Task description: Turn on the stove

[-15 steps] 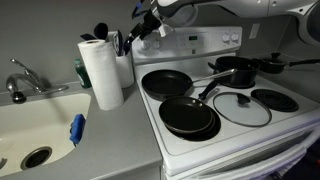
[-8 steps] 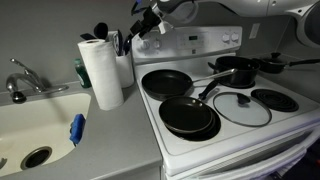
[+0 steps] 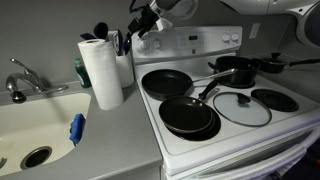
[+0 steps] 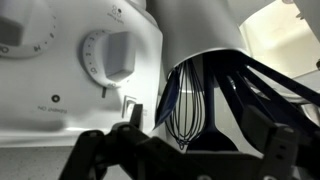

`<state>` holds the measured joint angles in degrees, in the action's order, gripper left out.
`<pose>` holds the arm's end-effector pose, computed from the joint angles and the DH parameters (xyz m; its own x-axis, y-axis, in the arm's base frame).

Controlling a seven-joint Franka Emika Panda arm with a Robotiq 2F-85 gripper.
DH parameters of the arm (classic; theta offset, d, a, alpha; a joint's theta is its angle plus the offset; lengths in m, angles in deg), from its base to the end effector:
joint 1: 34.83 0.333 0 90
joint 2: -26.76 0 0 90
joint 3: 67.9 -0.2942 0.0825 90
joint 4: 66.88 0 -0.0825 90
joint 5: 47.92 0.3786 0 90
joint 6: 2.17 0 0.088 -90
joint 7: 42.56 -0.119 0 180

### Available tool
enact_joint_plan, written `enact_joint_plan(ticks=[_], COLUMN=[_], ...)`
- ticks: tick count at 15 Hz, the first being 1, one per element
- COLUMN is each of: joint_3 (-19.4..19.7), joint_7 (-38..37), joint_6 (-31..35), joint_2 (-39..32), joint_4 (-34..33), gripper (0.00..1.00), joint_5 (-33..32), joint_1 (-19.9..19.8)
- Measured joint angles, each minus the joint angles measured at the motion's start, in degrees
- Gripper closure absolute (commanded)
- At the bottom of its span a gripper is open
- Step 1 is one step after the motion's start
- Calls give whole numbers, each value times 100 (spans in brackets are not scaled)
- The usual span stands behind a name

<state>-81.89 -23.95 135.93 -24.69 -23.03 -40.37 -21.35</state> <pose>0.7590 0.2825 0.4812 0.6032 0.3439 0.7196 0.5731 -0.8144 -0.0912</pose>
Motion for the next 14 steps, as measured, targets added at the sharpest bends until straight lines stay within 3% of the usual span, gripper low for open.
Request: enact_joint_plan(ticks=[5,14], joint_3=[169,55], joint_7=[-484,-523], joint_6=[-153,-363], joint_2=[1,1], joint_4=[-15,-72], gripper=[0,0], joint_5=[-57,-20], joint_1=[16,34])
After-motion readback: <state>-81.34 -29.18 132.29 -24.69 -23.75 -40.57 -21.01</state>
